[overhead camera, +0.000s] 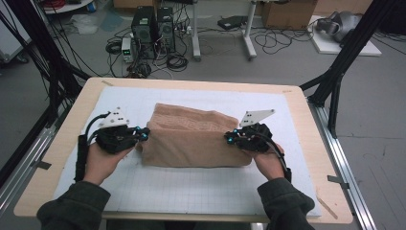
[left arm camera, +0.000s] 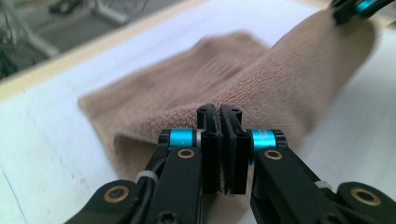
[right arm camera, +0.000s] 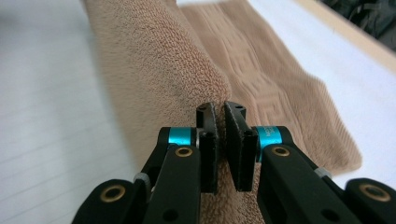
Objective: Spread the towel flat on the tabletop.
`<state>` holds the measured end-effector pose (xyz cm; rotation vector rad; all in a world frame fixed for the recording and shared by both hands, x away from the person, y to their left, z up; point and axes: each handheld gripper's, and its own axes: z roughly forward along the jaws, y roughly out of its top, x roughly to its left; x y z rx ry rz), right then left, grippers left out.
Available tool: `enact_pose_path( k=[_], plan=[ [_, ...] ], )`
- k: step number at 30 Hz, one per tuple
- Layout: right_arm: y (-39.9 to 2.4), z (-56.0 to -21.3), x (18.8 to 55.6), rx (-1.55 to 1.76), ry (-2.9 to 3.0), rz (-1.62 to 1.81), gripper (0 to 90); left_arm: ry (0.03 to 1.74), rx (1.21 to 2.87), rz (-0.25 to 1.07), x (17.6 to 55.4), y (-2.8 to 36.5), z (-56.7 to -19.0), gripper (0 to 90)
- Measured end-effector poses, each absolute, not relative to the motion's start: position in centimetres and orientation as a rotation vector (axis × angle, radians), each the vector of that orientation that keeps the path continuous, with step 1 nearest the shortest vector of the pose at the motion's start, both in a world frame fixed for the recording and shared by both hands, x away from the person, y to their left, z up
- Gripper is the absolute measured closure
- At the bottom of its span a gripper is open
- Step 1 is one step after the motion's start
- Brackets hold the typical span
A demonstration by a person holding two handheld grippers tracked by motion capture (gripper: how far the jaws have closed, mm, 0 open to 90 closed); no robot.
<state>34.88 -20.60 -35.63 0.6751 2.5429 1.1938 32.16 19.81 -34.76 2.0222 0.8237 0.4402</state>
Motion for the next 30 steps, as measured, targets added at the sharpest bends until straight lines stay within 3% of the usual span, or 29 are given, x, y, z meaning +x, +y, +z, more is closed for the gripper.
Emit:
enact_pose_path(
  k=[8,11,15,22,30],
  plan=[
    [-19.4,-40.4,39.4,0.85,2.641,1.09,83.7,0.975,2.145,0.411,37.4,18.5,-40.3,86.4],
    [-19.5,-41.2,40.1,0.899,2.652,1.085,78.1,0.979,2.146,0.39,37.8,18.5,-40.7,83.9],
    [-20.5,-39.4,39.0,0.861,2.566,1.195,72.2,0.966,2.082,0.421,36.8,19.7,-39.0,73.6],
    [-22.0,-36.4,35.8,0.761,2.539,1.295,64.0,0.895,1.979,0.38,33.3,21.6,-36.1,64.9],
    [-21.9,-37.2,32.1,0.641,2.584,1.259,59.8,0.813,2.026,0.304,30.6,19.7,-39.0,62.5]
  ],
)
